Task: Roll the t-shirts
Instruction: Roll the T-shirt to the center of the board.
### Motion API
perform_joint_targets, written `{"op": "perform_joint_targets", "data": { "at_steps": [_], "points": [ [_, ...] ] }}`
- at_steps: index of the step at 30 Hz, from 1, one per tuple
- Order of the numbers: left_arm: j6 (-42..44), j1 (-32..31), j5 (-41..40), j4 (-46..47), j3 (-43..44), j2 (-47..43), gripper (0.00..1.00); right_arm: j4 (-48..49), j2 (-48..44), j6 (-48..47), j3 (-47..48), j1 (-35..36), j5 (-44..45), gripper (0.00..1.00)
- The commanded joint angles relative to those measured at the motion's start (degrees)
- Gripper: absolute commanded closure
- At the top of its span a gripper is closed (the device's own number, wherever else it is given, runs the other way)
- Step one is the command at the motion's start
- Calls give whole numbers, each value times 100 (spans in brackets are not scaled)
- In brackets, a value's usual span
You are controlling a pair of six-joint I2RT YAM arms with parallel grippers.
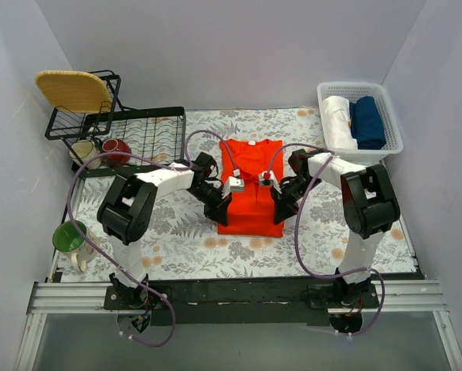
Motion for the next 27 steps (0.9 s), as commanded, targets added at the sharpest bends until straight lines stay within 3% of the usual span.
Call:
{"op": "perform_joint_targets", "data": {
  "at_steps": [1, 4, 9, 13, 18, 23, 27],
  "points": [
    [16, 191, -233, -143, 221, 176, 100, -639, 443, -325, 508, -114, 99, 93],
    [-63, 288, -313, 23, 292, 343, 95, -806, 829, -396, 798, -122, 117, 93],
    [-511, 411, -532, 383, 275, 449, 71, -946, 1401, -422, 1168, -166, 117, 91],
    [-643, 481, -673, 507, 99, 370, 65, -1236, 1805, -484, 1730, -166, -6, 90],
    [-802, 517, -989, 744, -260, -411, 61, -1825, 2394, -616, 2451, -166, -102, 90],
    [-557, 438, -1051, 1262, -735, -1448, 48, -1844, 2220, -589, 2504, -131, -6, 91],
    [-152, 227, -1402, 1667, -1035, -1906, 44, -1844, 2158, -624, 2469, -105, 222, 91]
  ]
}}
